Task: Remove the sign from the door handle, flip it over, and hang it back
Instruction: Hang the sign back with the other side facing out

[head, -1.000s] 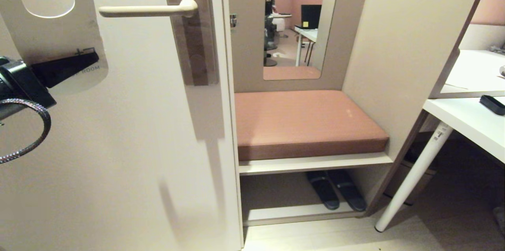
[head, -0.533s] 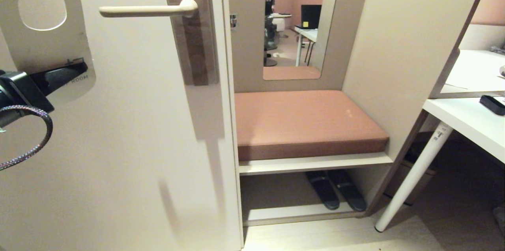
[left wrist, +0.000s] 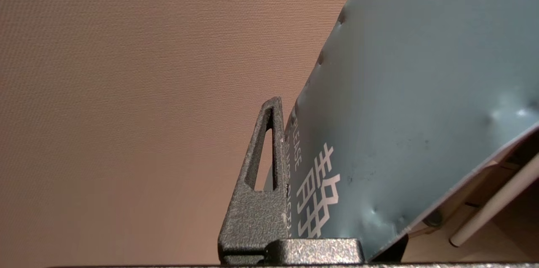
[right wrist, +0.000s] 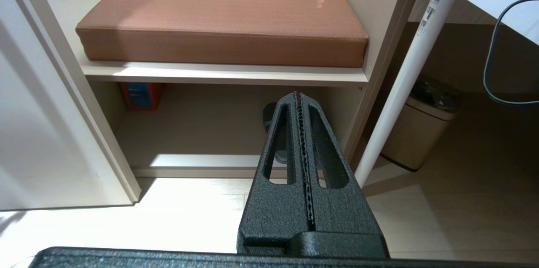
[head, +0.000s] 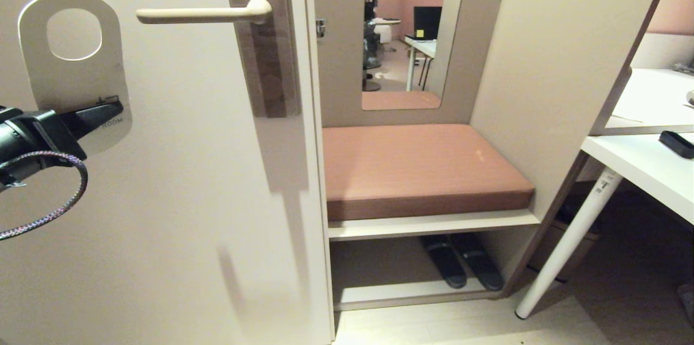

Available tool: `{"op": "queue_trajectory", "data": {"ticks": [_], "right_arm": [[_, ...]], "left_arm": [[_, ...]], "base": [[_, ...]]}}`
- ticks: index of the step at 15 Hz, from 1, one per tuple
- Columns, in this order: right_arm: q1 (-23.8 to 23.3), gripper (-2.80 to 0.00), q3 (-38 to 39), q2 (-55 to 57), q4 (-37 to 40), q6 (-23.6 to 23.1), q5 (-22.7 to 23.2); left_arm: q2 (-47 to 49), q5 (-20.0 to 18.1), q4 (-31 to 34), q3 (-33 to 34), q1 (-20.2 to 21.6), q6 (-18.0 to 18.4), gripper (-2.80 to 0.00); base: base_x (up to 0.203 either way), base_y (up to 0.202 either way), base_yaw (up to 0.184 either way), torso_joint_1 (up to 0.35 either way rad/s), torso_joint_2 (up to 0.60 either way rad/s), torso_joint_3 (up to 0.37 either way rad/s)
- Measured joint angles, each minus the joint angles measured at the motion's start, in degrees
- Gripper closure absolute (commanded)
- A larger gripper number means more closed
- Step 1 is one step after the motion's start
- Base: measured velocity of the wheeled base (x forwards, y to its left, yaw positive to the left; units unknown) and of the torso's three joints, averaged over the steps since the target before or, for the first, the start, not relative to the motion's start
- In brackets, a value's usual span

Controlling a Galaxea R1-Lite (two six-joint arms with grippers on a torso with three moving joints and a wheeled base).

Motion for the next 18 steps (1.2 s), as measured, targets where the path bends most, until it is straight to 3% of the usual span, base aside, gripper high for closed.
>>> {"op": "queue_trajectory", "data": {"ticks": [7, 13, 18], "right_arm": [[0.0, 0.00, 0.0, 0.0, 0.0, 0.0, 0.0], [0.0, 0.00, 0.0, 0.0, 0.0, 0.0, 0.0], [0.0, 0.00, 0.0, 0.0, 0.0, 0.0, 0.0]], "left_arm": [[3.5, 1.2, 0.0, -2.6, -0.7, 0.2, 0.00], [7.8, 5.6, 0.2, -6.6, -0.7, 0.2, 0.00], [8.9, 10.4, 4.9, -10.1, -2.4, -1.2, 0.00]], "base": [[0.000, 0.000, 0.000, 0.000, 0.00, 0.000], [0.000, 0.000, 0.000, 0.000, 0.00, 0.000], [0.000, 0.000, 0.000, 0.000, 0.00, 0.000]]}}
